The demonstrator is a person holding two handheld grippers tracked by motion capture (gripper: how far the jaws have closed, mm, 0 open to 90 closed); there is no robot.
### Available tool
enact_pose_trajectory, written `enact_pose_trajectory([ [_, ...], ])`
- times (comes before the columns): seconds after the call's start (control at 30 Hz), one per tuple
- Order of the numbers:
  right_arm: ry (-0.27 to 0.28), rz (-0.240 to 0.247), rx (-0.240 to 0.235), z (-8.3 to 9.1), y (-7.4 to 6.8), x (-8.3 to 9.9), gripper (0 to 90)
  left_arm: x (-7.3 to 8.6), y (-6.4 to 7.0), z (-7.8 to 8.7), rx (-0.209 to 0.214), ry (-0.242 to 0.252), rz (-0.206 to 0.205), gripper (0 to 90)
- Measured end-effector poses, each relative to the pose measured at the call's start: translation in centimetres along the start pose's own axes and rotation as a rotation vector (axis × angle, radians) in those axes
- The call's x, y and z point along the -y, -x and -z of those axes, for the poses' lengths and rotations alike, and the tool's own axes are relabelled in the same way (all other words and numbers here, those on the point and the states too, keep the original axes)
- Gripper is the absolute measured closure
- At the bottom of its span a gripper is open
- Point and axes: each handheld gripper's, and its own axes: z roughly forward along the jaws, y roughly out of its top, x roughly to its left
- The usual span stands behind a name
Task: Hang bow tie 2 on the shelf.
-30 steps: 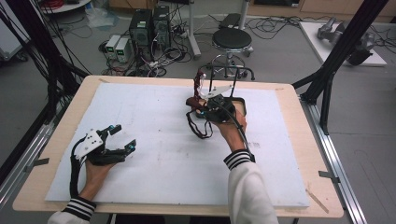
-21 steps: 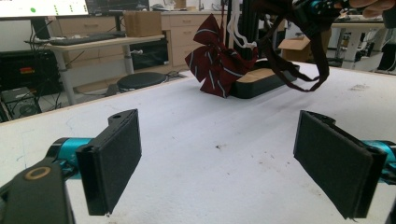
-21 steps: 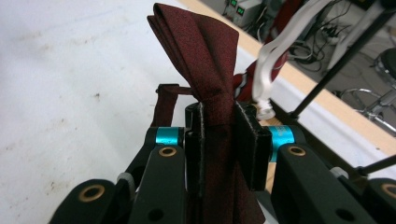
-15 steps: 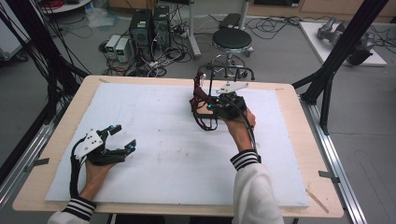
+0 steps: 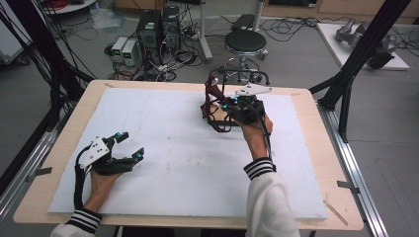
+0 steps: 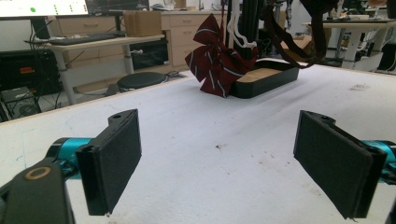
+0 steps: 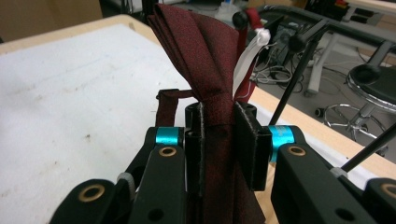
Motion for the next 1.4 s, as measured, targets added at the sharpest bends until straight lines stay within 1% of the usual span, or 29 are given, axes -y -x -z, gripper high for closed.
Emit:
enact_pose_trajectory([
  [0.1, 0.024, -0.012, 0.013, 0.2, 0.2, 0.0, 74.5, 0.0, 0.0, 0.0, 0.000, -0.002, 0.000, 15.5],
  [0.13, 0.024, -0.012, 0.013, 0.2, 0.2, 0.0, 74.5, 0.0, 0.0, 0.0, 0.000, -0.003, 0.000, 15.5],
  [0.2, 0.046, -0.033, 0.025, 0.5, 0.4, -0.1, 74.5, 0.0, 0.0, 0.0, 0.000, -0.002, -0.001, 15.5],
  [0.27, 0.064, -0.036, 0.040, 0.7, 0.6, -0.1, 74.5, 0.0, 0.0, 0.0, -0.001, -0.003, -0.001, 15.4],
  [0.4, 0.095, -0.069, 0.063, 0.9, 0.8, -0.1, 74.5, 0.0, 0.0, 0.0, -0.001, -0.004, -0.002, 15.4],
  [0.47, 0.106, -0.086, 0.072, 0.9, 0.8, -0.1, 74.5, 0.0, 0.0, 0.0, -0.002, -0.002, -0.001, 15.4],
  [0.63, 0.127, -0.101, 0.099, 1.0, 1.1, -0.1, 74.5, 0.0, 0.0, 0.0, -0.001, -0.001, -0.001, 15.5],
  [0.97, 0.153, -0.132, 0.143, 2.1, 2.2, 0.2, 74.5, 0.0, 0.0, 0.0, -0.002, -0.003, -0.002, 15.5],
  [1.1, 0.157, -0.134, 0.156, 2.4, 2.7, 0.3, 74.5, 0.0, 0.0, 0.0, -0.002, -0.002, -0.001, 15.5],
  [1.2, 0.163, -0.142, 0.174, 3.0, 3.4, 0.6, 74.5, 0.0, 0.0, 0.0, -0.002, -0.004, -0.002, 15.5],
  [1.3, 0.160, -0.152, 0.183, 3.3, 3.8, 0.7, 74.4, 0.0, 0.0, 0.0, -0.003, -0.003, -0.003, 15.5],
  [1.33, 0.164, -0.154, 0.195, 3.6, 4.2, 0.7, 74.5, 0.0, 0.0, 0.0, -0.002, -0.003, -0.005, 15.5],
  [1.4, 0.164, -0.157, 0.200, 3.9, 4.6, 0.7, 74.4, 0.0, 0.0, 0.0, -0.004, -0.004, -0.004, 15.5],
])
